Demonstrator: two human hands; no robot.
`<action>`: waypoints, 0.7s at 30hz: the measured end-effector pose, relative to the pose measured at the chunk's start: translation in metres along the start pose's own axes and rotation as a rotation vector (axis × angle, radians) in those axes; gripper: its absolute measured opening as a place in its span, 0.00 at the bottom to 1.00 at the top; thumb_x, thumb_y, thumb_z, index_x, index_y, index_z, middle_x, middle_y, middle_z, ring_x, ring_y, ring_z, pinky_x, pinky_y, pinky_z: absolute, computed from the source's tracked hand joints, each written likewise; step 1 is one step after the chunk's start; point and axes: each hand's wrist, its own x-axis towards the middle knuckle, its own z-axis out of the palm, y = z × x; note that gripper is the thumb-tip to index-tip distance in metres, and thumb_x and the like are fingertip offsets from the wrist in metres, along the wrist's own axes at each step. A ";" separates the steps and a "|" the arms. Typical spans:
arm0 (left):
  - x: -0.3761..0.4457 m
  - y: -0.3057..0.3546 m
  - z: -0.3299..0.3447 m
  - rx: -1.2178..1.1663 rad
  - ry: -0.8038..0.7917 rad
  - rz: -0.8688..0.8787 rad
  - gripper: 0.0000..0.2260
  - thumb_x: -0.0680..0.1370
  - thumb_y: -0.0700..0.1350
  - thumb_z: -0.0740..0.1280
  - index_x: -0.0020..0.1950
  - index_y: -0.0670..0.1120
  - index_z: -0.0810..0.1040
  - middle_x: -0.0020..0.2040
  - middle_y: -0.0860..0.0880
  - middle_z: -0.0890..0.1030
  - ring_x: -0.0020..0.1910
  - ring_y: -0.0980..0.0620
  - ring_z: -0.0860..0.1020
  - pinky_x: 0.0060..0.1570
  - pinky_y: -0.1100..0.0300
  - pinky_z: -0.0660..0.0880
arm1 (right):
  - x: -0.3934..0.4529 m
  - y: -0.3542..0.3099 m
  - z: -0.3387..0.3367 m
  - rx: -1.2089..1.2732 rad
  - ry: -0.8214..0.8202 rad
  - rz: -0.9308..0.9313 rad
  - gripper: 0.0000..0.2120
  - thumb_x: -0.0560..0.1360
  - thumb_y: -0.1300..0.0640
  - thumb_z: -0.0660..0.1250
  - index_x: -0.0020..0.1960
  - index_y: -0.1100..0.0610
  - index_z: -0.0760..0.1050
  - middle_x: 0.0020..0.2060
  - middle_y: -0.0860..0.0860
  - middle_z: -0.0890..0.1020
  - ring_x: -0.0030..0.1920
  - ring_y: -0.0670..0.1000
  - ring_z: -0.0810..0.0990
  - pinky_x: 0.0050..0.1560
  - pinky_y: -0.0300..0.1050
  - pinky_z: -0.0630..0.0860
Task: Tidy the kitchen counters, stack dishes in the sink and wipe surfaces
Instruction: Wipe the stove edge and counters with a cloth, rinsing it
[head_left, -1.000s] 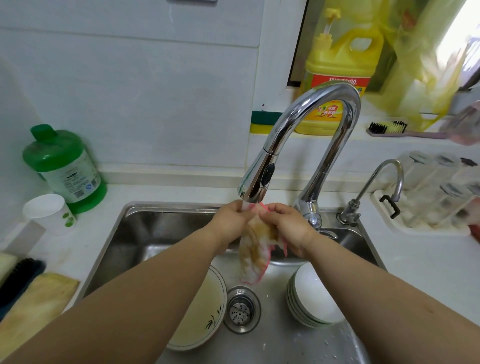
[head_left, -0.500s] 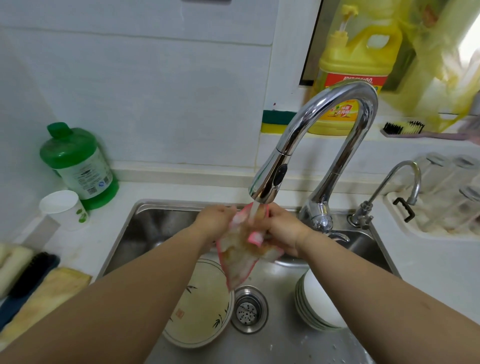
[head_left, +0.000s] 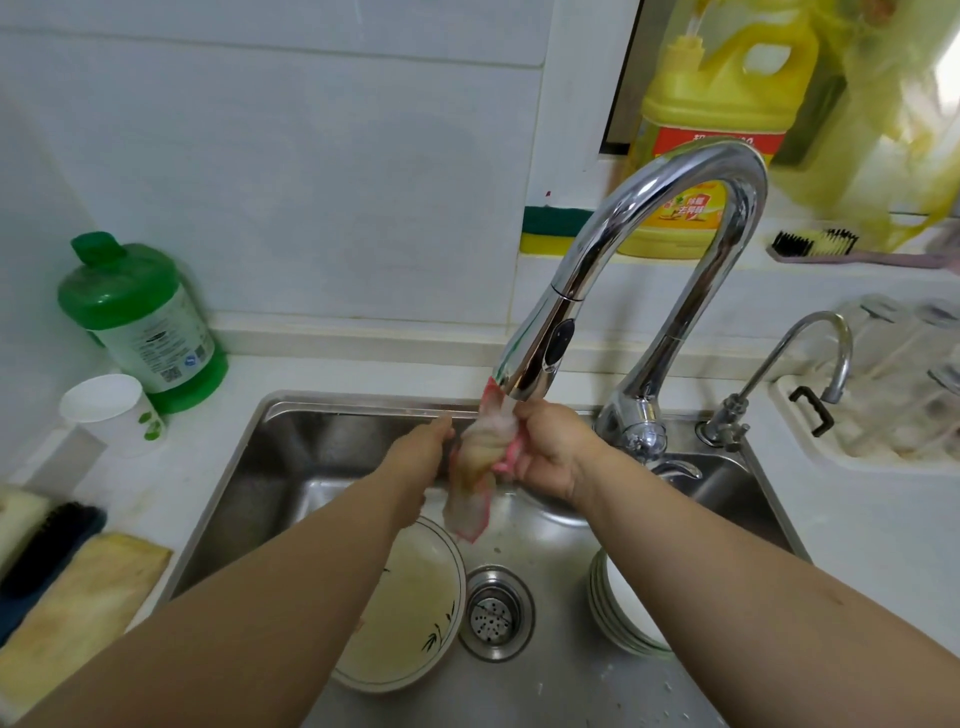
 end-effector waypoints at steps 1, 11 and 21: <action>-0.001 -0.003 0.001 -0.004 -0.014 -0.026 0.22 0.79 0.60 0.58 0.64 0.47 0.75 0.64 0.46 0.75 0.63 0.46 0.71 0.64 0.46 0.63 | 0.000 -0.001 0.000 0.053 0.013 -0.007 0.10 0.81 0.55 0.55 0.44 0.56 0.71 0.30 0.52 0.71 0.28 0.49 0.70 0.24 0.39 0.68; -0.001 -0.006 0.045 -0.412 -0.242 -0.027 0.26 0.76 0.67 0.55 0.39 0.48 0.80 0.34 0.42 0.80 0.37 0.45 0.79 0.31 0.55 0.75 | -0.012 0.027 0.007 -0.360 0.129 -0.327 0.08 0.74 0.46 0.68 0.48 0.50 0.78 0.41 0.57 0.82 0.40 0.59 0.81 0.41 0.56 0.80; -0.004 0.001 0.037 -0.180 -0.106 -0.068 0.20 0.81 0.51 0.51 0.30 0.46 0.64 0.19 0.49 0.61 0.20 0.53 0.58 0.26 0.66 0.55 | 0.012 0.032 0.005 -1.118 0.309 -0.584 0.16 0.80 0.44 0.56 0.39 0.50 0.71 0.36 0.51 0.77 0.41 0.53 0.77 0.42 0.42 0.70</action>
